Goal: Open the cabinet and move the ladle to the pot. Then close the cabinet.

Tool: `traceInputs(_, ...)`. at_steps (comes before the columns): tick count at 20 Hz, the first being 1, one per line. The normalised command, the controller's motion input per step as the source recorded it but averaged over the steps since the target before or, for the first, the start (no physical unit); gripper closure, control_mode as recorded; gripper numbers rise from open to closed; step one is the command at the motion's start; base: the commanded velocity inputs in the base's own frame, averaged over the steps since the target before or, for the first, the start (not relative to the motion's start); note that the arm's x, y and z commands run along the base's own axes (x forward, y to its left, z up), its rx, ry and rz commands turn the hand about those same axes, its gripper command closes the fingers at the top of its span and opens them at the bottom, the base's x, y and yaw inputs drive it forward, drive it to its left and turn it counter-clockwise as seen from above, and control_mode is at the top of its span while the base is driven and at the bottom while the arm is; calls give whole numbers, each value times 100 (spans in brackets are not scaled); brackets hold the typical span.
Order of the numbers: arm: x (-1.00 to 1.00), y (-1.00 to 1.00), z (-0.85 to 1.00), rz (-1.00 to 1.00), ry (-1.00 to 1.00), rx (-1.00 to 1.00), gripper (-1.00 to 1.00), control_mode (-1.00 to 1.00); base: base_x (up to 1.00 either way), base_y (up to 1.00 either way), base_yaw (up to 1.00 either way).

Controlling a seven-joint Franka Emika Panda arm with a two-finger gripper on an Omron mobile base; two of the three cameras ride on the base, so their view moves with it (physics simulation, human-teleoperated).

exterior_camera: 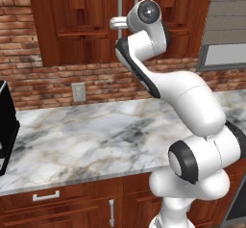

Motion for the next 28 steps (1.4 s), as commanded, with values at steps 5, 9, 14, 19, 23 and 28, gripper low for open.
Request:
traceInputs(5, 41, 0, -2, 0, 0, 0, 100, -100, 0, 0, 0)
traceInputs(9, -2, 0, 0, 0, 0, 0, 100, -100, 0, 0, 0)
traceInputs(14, -22, 0, 0, 0, -1, 0, 100, -100, 0, 0, 0)
traceInputs(19, -64, 0, 0, 4, -10, 0, 100, -100, 0, 0, 0)
traceInputs(23, -99, -13, 0, 7, -16, 0, 100, -100, 0, 0, 0)
traceInputs(28, -100, -26, 0, 5, -13, 0, 100, -100, 0, 0, 0)
